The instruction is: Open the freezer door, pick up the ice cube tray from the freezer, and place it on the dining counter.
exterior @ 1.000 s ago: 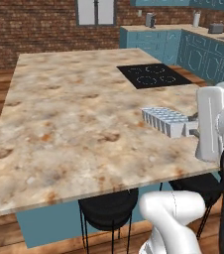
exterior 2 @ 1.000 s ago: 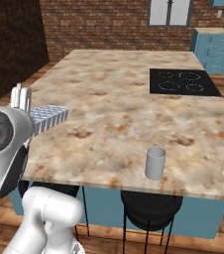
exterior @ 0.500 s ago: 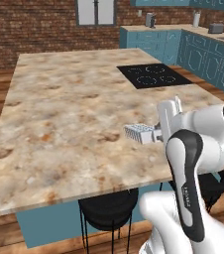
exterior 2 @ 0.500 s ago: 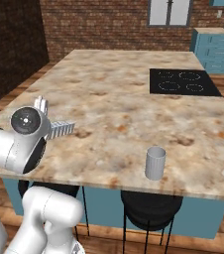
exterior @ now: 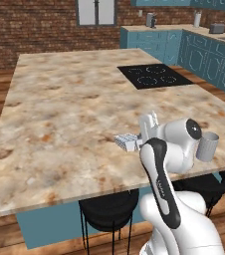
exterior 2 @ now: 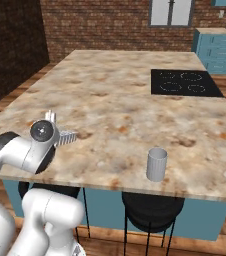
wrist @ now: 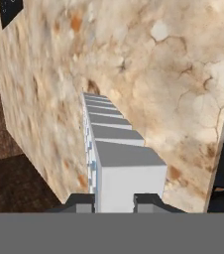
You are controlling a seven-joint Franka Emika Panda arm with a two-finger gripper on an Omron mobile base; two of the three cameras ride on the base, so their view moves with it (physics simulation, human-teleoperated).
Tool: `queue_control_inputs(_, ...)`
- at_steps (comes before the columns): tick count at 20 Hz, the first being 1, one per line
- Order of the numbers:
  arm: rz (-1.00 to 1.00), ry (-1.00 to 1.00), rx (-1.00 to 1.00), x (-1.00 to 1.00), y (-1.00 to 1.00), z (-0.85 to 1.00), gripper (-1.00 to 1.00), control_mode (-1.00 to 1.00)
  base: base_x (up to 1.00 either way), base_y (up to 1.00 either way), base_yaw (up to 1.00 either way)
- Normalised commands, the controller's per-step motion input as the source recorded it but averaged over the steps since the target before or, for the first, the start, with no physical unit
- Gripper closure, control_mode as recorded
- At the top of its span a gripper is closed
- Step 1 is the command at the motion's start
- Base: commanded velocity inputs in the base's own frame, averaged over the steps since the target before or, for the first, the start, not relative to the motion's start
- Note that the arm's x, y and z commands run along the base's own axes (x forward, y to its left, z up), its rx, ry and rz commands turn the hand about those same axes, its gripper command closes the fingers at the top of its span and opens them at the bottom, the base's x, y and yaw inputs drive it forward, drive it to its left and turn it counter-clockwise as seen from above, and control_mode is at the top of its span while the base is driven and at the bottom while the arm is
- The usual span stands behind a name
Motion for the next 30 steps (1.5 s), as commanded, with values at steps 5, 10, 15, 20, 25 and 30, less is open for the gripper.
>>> queue_control_inputs(5,0.0,-0.04,0.0,0.28,0.13,-0.59,1.0,-1.0,0.0,0.0,0.0)
queue_control_inputs(10,0.0,0.0,0.0,0.12,0.08,-0.44,1.0,-1.0,0.0,0.0,0.0)
queue_control_inputs(15,0.0,0.0,0.0,0.13,0.02,-0.29,1.0,-1.0,0.0,0.0,0.0)
queue_control_inputs(20,0.0,0.02,0.0,0.11,0.0,-0.47,1.0,-1.0,0.0,0.0,0.0)
queue_control_inputs(25,0.0,-0.02,0.0,0.12,0.0,-0.74,1.0,-1.0,0.0,0.0,0.0)
queue_control_inputs(30,0.0,-0.25,0.0,0.04,0.0,-0.69,1.0,-1.0,0.0,0.0,0.0)
